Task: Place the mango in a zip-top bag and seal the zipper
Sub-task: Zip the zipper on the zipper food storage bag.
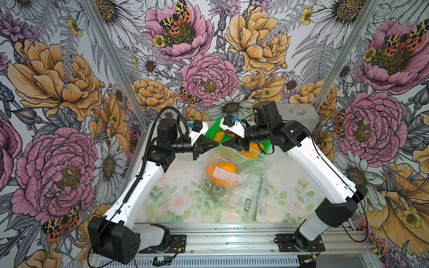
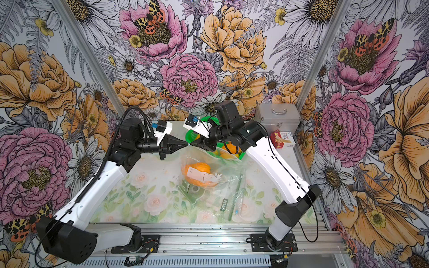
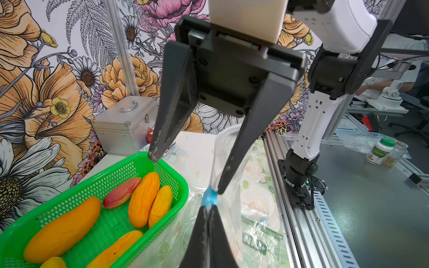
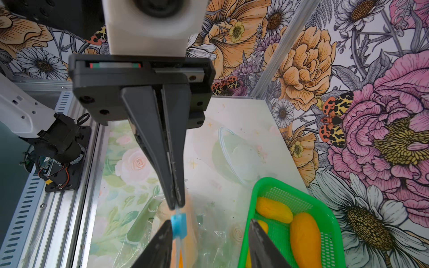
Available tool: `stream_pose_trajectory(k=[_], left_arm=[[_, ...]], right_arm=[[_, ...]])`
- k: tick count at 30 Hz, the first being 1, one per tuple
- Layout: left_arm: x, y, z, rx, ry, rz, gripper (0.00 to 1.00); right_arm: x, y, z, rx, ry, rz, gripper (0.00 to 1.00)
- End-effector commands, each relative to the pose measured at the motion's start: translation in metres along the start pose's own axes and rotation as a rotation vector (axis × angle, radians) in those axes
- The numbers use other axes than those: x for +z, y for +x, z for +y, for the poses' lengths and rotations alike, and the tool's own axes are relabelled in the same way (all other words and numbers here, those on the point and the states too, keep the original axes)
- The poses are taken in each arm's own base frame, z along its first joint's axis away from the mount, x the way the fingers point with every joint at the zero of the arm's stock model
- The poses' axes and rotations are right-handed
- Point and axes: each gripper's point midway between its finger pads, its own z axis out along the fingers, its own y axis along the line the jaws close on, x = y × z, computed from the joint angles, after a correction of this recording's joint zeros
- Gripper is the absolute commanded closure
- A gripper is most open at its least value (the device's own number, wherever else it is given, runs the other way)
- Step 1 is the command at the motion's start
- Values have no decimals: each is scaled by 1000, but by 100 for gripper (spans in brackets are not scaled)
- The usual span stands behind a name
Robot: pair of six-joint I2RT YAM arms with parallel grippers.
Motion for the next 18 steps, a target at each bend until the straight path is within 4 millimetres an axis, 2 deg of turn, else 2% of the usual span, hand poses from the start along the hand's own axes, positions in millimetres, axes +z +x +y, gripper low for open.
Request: stream_pose_trajectory(k=[1,7,18], left_arm=[[-4,0,-1,20,-34,7,100],[-5,1,0,22,-44,8,100],[-9,0,0,31,-57,6,100]], right_arm=[[-3,-16,6,-10,-23,-45,50],[2,-14,16,-9,-66,-50,58],[16,2,16,23,-81,-6,63]])
